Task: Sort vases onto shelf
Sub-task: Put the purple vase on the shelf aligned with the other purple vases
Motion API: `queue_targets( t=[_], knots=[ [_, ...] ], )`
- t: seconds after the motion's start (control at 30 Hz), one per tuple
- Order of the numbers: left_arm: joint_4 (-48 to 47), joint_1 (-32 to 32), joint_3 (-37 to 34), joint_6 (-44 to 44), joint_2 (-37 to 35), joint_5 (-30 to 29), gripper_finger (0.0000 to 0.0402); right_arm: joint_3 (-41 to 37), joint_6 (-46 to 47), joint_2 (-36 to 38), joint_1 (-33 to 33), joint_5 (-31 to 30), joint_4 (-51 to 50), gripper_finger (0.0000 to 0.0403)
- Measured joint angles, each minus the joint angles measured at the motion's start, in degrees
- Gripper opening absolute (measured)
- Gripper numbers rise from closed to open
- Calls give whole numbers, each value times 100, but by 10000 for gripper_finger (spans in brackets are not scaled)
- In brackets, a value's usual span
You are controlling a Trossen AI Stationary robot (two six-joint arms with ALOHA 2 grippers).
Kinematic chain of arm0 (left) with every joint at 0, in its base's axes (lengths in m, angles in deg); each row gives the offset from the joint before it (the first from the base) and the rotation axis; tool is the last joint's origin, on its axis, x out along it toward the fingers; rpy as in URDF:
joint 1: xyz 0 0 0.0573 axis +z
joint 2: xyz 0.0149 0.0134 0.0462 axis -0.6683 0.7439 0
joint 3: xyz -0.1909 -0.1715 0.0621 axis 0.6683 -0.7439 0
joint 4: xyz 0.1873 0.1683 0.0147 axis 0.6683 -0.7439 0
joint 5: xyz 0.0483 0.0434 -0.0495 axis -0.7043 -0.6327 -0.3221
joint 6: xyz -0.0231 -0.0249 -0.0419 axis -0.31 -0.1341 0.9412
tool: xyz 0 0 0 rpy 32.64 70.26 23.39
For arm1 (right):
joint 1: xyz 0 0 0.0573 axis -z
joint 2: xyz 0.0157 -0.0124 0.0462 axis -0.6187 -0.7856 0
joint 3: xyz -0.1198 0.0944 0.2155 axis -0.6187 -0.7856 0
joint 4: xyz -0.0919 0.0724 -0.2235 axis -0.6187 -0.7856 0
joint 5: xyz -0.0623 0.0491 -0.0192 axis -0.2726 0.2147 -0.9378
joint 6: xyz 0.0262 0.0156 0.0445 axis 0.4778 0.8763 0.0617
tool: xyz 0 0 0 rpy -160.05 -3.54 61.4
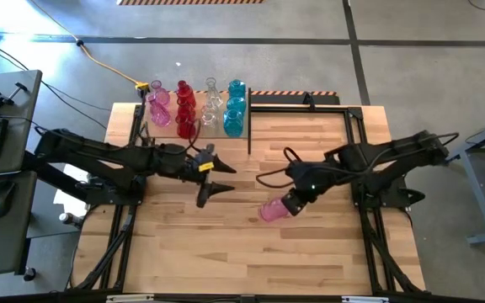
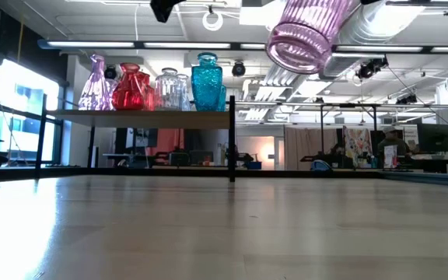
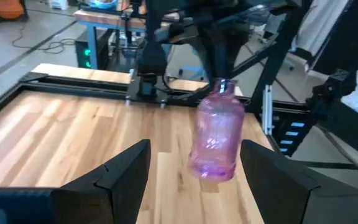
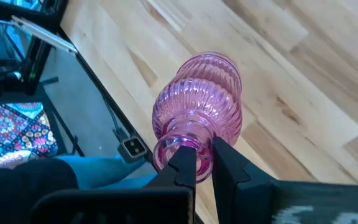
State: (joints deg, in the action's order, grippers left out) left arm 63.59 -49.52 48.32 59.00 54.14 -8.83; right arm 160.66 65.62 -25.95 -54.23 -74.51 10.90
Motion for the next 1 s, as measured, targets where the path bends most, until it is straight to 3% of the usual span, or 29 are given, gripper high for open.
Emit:
queue_targets(
  t=[0.4, 0.67, 1.0],
  knots=[
    [902, -3, 10, 376, 849, 520, 241, 423, -573, -571, 482, 391, 2, 2],
    [903, -3, 411, 411, 1358, 814, 241, 937, -914, -1040, 711, 442, 12, 2],
    [908, 0, 560, 407, 1502, 812, 241, 1293, -1029, -1347, 850, 455, 55, 2]
  ],
)
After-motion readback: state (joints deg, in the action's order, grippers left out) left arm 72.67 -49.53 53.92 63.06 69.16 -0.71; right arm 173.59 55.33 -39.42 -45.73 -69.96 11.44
